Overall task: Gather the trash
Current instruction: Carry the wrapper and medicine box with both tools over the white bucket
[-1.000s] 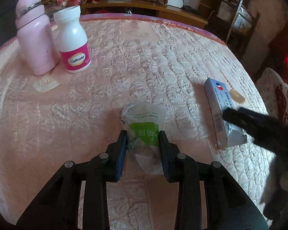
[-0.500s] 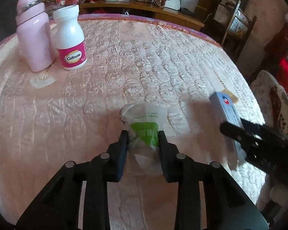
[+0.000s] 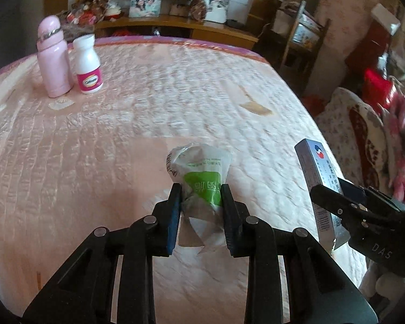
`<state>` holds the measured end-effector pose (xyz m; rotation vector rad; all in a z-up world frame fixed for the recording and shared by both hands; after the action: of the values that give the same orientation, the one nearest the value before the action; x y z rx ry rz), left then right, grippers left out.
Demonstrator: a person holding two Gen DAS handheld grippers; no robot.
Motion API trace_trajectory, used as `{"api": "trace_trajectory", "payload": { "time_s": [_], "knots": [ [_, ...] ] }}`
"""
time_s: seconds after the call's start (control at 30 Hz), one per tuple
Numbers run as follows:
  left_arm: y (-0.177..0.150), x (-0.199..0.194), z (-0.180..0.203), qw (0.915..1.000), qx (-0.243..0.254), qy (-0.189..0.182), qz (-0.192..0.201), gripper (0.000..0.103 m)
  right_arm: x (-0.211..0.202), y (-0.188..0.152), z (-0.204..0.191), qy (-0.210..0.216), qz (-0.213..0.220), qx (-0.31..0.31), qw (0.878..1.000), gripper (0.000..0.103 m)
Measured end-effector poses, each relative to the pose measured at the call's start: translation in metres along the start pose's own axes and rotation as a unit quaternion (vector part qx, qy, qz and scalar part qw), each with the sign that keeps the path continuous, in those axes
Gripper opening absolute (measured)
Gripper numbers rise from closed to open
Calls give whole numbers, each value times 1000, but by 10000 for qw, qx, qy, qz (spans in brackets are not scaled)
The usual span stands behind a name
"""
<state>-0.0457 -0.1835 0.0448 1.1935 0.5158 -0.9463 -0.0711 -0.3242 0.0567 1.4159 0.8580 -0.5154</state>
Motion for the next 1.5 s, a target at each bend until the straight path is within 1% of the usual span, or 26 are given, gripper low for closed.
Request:
{"api": "trace_trajectory", "payload": {
  "time_s": [0.1,0.33,0.63,0.97,1.5],
  "knots": [
    [-11,-12,16,9998,143,-70,96,25,-21,-12,4,-49,94,119,9999,46],
    [-31,-38,52,9981,492,-166,342,25,-63,-36,13,-243,294,186,9991,46],
    [-48,-54,95,9941,895,-315,517,25,-102,-59,31,-413,523,358,9971,47],
    [-64,-53,142,9902,1182,-577,462,26,-137,-78,62,-718,642,598,9936,47],
    [-87,-37,214,9813,1647,-971,224,25,-174,-106,115,-1183,700,1057,9848,47]
  ]
}}
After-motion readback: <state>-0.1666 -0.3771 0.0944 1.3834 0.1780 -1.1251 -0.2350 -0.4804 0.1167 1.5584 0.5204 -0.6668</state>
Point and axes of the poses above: each gripper's, at about its wrist camera, not at the fingertips, and x roughly the way its jaws point, z to its right, y to its top, the point moved 5 cm from there along x, roughly the way its jaws point, and after that the axes turned 12 degrees about -x, right-handed, at the moved point
